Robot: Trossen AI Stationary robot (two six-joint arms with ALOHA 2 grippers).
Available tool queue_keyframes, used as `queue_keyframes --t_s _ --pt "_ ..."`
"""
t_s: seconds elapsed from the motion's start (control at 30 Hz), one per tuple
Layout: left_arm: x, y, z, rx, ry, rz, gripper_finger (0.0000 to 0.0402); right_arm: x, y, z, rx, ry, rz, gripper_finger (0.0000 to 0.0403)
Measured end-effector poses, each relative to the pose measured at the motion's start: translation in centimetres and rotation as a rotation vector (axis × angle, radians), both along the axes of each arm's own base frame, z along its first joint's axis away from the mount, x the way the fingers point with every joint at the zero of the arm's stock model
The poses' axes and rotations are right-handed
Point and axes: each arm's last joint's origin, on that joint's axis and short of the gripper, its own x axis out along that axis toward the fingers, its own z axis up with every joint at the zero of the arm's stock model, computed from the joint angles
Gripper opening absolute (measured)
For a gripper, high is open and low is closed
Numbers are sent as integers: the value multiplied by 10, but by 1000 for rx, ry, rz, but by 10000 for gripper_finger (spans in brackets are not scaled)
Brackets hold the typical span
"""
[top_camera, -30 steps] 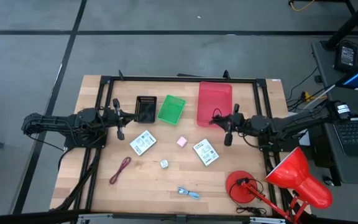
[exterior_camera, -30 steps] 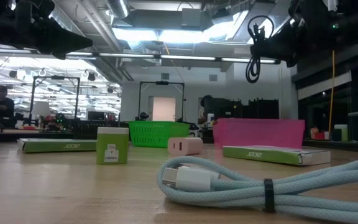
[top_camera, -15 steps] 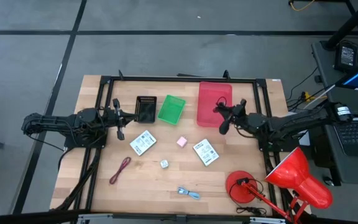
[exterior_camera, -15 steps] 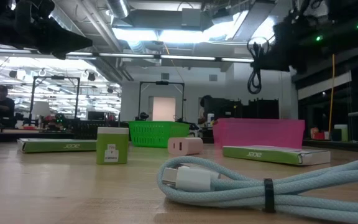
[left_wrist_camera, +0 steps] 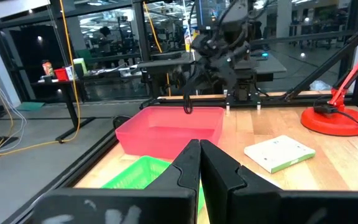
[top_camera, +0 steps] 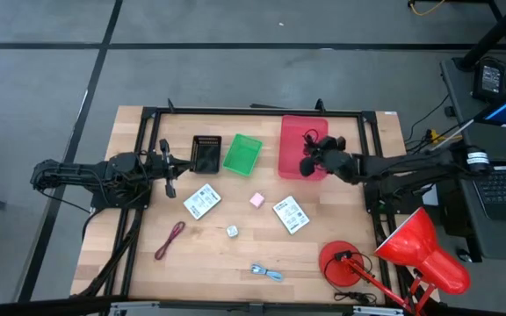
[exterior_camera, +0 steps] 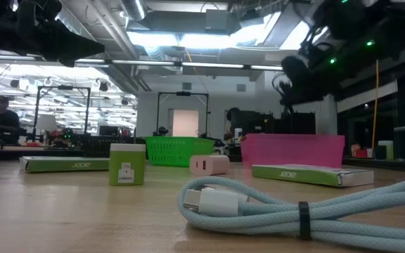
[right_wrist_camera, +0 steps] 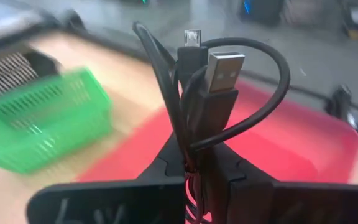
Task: Pick and place items into bin
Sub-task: Put the black charger cable into the red bin
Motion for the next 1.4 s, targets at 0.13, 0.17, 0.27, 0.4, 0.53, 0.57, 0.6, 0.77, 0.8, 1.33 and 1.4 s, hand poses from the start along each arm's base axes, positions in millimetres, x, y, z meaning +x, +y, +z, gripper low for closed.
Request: queue_keyframes --t_s 0.13,0.17,0.27,0.4,0.53,0.57,0.6,0.77,0.8,1.33,1.4 --pt "0 0 0 0 0 1 6 9 -7 8 83 94 -14 14" --pt "0 0 0 0 0 6 6 12 -9 10 112 110 -8 14" --pt "0 1 0 0 0 32 6 19 -16 16 189 157 9 14" --pt "0 1 0 -1 0 53 6 25 -27 20 260 227 -16 14" --pt "0 1 0 -2 0 52 6 31 -38 19 325 257 -11 14" --pt "0 1 0 -1 0 52 6 33 -40 17 342 261 -8 14" --pt "0 1 0 -1 0 52 6 34 -42 15 357 265 -7 14" --pt "0 1 0 -2 0 52 6 35 -53 1 413 310 -26 14" --pt "0 1 0 -2 0 51 6 36 -54 -1 418 318 -32 14" --pt "0 1 0 -23 -7 51 6 38 -60 -10 417 366 -24 92" --pt "0 1 0 -26 -7 51 6 38 -60 -10 406 374 -11 100"
